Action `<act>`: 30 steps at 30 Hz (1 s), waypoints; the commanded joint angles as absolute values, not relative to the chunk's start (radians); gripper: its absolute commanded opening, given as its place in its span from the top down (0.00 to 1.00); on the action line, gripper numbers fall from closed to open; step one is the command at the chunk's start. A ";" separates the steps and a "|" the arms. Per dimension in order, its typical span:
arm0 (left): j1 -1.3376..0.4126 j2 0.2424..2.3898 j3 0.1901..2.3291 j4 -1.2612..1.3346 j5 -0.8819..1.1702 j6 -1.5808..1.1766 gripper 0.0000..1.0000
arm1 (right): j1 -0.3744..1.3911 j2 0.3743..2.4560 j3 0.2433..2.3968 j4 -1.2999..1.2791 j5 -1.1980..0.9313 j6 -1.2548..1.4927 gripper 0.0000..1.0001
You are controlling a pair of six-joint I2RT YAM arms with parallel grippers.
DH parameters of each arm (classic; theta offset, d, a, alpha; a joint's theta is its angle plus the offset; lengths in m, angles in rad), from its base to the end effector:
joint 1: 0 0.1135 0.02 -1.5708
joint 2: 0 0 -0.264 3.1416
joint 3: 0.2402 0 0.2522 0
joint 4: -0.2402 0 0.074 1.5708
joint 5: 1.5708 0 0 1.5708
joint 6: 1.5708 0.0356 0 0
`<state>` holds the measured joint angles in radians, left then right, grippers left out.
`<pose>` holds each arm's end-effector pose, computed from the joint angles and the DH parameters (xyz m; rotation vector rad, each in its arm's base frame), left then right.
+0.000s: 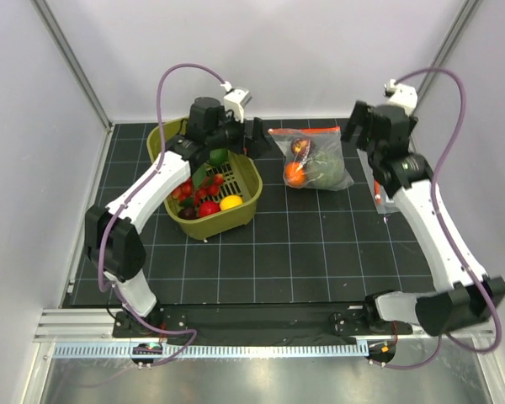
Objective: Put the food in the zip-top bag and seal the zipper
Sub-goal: Place the zipper food storage bag at the center of the board, then reset both arms
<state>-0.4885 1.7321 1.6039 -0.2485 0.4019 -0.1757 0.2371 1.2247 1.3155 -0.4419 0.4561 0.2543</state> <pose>0.3575 -0.2058 0.3630 0.5817 1.9213 -0.8237 0.2646 0.0478 0.4074 0.3179 1.8590 -0.1027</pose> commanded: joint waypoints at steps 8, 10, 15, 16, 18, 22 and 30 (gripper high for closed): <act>-0.379 1.715 1.543 -0.118 0.397 -0.489 0.00 | 0.236 1.407 1.477 -0.571 0.386 0.515 0.00; -0.356 1.721 1.542 -0.118 0.400 -0.552 0.00 | 0.236 1.407 1.467 -0.577 0.414 0.558 0.00; -0.341 1.703 1.485 -0.083 0.405 -0.584 0.00 | 0.238 1.408 1.448 -0.569 0.411 0.597 0.00; -0.339 1.701 1.474 -0.077 0.408 -0.587 0.00 | 0.238 1.410 1.445 -0.569 0.413 0.604 0.00; -0.341 1.700 1.457 -0.075 0.413 -0.594 0.00 | 0.238 1.413 1.443 -0.568 0.416 0.609 0.00; -0.339 1.695 1.453 -0.074 0.411 -0.580 0.00 | 0.238 1.420 1.442 -0.572 0.416 0.629 0.00; -0.336 1.692 1.459 -0.078 0.411 -0.561 0.00 | 0.238 1.420 1.431 -0.580 0.417 0.635 0.00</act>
<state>-0.3408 1.7321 1.4464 -0.1226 0.3939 -0.5690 0.2359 1.4261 1.4319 -0.5888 0.3939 0.6090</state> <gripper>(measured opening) 0.996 0.996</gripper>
